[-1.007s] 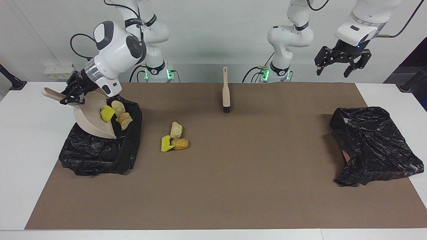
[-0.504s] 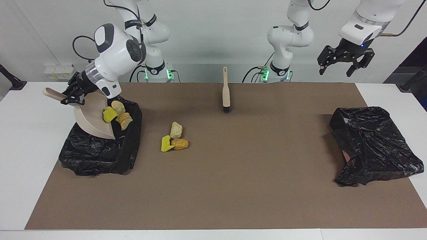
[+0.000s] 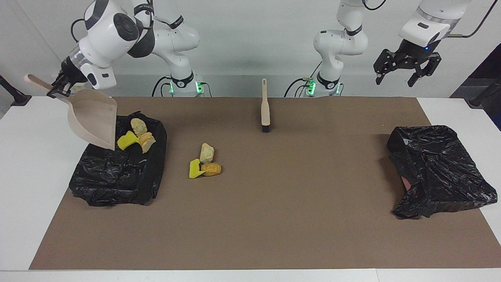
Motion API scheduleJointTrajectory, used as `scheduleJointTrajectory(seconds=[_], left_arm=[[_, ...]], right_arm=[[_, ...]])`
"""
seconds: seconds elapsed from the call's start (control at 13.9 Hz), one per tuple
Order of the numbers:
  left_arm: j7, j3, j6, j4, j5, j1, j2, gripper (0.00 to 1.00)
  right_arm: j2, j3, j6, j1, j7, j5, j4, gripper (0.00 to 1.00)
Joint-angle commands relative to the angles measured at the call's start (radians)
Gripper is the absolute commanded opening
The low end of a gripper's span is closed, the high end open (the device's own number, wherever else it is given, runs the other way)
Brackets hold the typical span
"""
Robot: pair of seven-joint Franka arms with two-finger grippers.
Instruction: Sweep and dump trash in bin
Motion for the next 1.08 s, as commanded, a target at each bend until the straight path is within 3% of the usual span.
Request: scheduleJointTrajectory(seconds=[0.0,0.14,0.43,0.65,0.86,1.01], left_arm=[[0.008,-0.009,-0.018,0.011,-0.002,0.016,-0.002,1.00],[0.008,-0.009,-0.018,0.011,-0.002,0.016,-0.002,1.00],[0.008,-0.009,-0.018,0.011,-0.002,0.016,-0.002,1.00],[0.008,-0.009,-0.018,0.011,-0.002,0.016,-0.002,1.00],[0.008,-0.009,-0.018,0.011,-0.002,0.016,-0.002,1.00],[0.008,-0.009,-0.018,0.011,-0.002,0.016,-0.002,1.00]], right_arm=[[-0.016,0.011,-0.088,-0.003,0.061,0.140,0.047,0.00],[-0.016,0.027,-0.134,0.006,0.201,0.303,0.072,0.00],[-0.016,0.147,-0.171,-0.003,0.551,0.496,0.081,0.00],[-0.007,0.220,-0.182,-0.001,0.926,0.708,0.095,0.00],[0.051,0.317,-0.187,0.000,1.281,0.886,0.127,0.00],[0.135,0.365,-0.179,0.002,1.499,0.958,0.200,0.00]])
